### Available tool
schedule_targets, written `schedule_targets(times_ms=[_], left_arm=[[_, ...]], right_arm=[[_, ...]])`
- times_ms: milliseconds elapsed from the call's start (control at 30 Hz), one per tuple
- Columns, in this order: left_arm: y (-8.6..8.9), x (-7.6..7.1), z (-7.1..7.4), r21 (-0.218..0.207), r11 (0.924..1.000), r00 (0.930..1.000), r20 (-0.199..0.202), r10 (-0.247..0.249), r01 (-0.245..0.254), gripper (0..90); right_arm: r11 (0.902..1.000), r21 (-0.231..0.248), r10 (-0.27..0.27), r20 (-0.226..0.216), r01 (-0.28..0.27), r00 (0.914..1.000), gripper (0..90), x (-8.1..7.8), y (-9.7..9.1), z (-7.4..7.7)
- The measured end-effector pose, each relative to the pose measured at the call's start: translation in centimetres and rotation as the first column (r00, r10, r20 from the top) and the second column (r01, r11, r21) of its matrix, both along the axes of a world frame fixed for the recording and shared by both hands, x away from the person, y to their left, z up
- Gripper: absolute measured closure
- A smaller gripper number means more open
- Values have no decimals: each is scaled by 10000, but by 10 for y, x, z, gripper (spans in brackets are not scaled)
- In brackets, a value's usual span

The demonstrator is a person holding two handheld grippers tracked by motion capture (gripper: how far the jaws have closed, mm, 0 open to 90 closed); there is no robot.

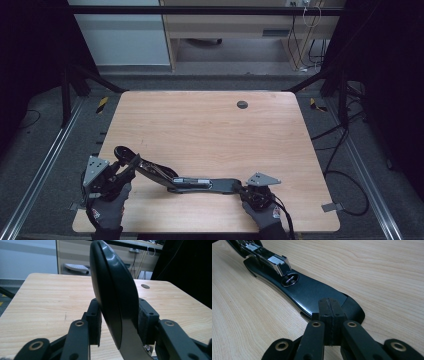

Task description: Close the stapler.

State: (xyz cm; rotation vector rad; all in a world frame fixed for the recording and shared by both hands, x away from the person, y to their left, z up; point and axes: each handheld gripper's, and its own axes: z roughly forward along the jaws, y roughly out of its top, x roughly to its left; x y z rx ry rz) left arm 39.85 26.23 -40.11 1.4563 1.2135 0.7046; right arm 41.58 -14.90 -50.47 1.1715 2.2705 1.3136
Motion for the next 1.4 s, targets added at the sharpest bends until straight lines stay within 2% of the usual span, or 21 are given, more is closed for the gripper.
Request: schedule_targets(times_ms=[533, 867, 1067, 1267, 1400], left_arm=[[-11, -2, 6, 56, 9999, 9997, 217, -136, 134, 614], [-22, -3, 10, 324, 9991, 9983, 516, -272, 256, 619], [-30, -2, 13, 334, 9989, 9973, 647, -353, 332, 624], [-42, -2, 16, 716, 9968, 9955, 843, -428, 368, 626], [-47, -2, 17, 819, 9961, 9951, 900, -397, 323, 627]], right_arm=[[9999, 96, -67, 10, 67, 10000, 900, -1, 0, -1], [9999, 111, -78, -14, 78, 10000, 900, -1, 0, -1], [9999, 113, -86, 42, 85, 10000, 900, -1, 0, -1], [9999, 124, -88, 32, 88, 10000, 900, -1, -1, -1], [9999, 116, -96, 35, 96, 9999, 900, -1, 0, -1]])
